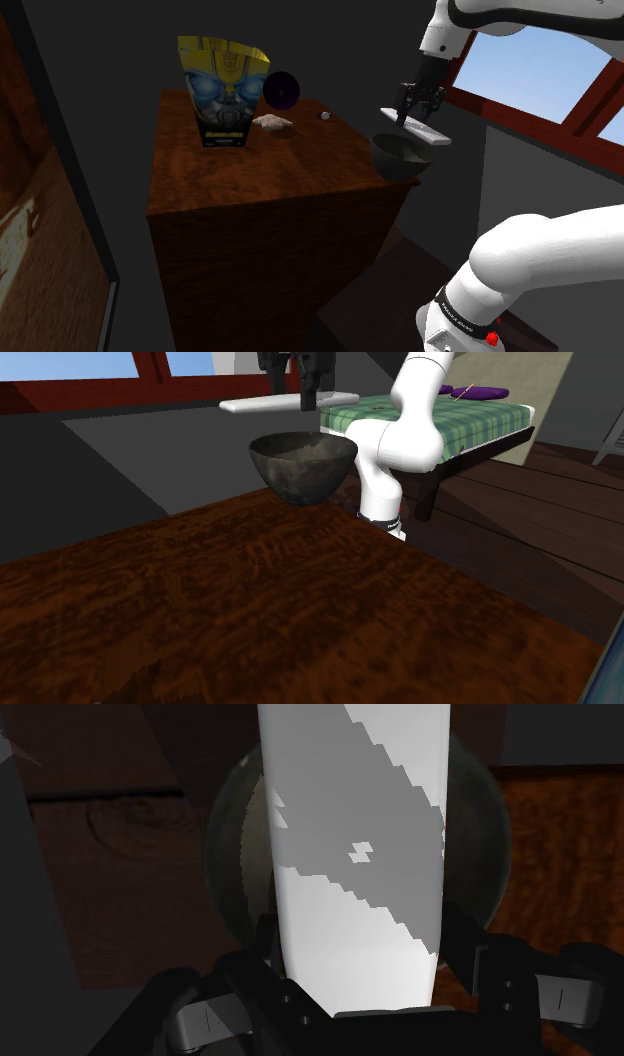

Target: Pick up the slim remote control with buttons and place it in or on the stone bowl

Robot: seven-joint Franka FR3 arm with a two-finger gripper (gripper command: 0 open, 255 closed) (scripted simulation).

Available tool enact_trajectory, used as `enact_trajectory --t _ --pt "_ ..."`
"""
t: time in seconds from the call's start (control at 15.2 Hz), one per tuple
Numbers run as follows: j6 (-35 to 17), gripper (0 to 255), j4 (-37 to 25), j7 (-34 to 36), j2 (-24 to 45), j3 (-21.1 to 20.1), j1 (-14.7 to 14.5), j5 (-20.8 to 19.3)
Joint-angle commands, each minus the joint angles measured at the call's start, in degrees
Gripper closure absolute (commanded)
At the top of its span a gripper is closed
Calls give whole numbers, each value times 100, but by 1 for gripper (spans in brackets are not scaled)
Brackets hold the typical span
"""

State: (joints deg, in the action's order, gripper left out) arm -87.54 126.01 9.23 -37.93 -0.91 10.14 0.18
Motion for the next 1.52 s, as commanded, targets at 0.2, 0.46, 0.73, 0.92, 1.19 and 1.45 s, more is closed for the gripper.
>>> enact_trajectory --t 0.2,0.46,0.73,0.92,1.19,1.45 --pt "-351 255 469 1 -121 -2 -2 2" --pt "-694 255 883 2 -191 -4 -4 5" --pt "-694 255 883 2 -191 -4 -4 5" --pt "-694 255 883 1 -191 -4 -3 5" --pt "-694 0 880 -2 -189 -1 -2 3" --pt "-513 0 665 2 -155 -4 -3 4"
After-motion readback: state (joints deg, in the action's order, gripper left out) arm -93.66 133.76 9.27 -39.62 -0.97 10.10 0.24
